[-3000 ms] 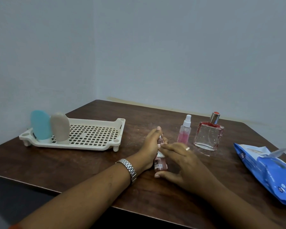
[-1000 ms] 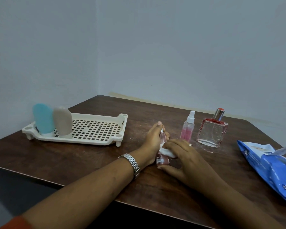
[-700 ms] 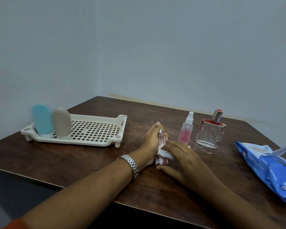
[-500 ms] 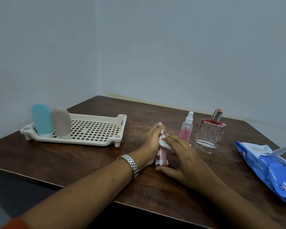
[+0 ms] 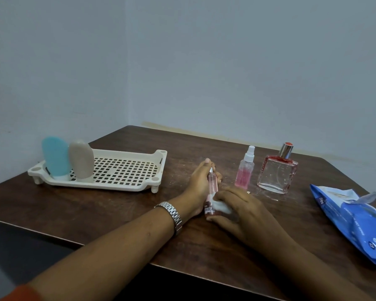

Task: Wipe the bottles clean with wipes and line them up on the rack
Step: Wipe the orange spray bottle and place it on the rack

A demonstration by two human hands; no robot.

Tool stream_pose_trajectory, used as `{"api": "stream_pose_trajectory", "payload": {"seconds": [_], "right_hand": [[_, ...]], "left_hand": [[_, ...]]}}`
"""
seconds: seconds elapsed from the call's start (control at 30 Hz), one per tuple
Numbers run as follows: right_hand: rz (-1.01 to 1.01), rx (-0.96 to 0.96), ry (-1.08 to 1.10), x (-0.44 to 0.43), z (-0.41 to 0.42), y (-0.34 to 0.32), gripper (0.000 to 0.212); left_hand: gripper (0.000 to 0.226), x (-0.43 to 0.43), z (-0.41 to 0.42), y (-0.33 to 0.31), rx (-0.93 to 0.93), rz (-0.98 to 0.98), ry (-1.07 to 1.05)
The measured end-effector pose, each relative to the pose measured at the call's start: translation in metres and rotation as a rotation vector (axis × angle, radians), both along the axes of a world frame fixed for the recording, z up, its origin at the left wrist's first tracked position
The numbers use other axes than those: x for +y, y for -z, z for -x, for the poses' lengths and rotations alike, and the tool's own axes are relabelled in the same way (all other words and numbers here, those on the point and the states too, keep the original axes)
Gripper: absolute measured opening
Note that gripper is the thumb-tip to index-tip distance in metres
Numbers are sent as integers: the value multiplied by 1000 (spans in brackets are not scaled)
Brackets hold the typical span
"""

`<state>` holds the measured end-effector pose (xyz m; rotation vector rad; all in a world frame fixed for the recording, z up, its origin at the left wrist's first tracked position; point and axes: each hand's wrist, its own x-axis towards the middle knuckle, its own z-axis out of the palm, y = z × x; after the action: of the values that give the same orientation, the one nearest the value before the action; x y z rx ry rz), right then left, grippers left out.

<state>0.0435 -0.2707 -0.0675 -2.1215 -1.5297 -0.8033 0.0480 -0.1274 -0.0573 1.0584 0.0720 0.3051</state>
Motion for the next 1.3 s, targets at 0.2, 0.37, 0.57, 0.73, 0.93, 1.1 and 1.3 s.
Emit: {"api": "stream_pose_trajectory", "payload": {"seconds": [0.2,0.37,0.57,0.73,0.93,1.1,1.3], "right_hand": [[4,72,28,2,-5,1,67],[-11,121,23,1,-8,1,72],[-20,11,-10,1,-4,-2,42],[-42,-43,-51,1,1,-5,30],[-13,2,51,3,-3,-4,66],[-59,156,-3,3,-8,-6,85],[-64,76,-14,1,-6,-3,56]], "left_hand": [[35,0,-2,3,-16,-29,14],[37,-1,-3,4,-49,-75,12],[35,2,-6,0,-41,-5,18],[35,4,-8,0,-69,-36,-15],[39,2,-6,-1,-109,-58,29],[35,-3,0,-3,-93,-129,-6],[34,3,0,-6,-90,-158,-109]]}}
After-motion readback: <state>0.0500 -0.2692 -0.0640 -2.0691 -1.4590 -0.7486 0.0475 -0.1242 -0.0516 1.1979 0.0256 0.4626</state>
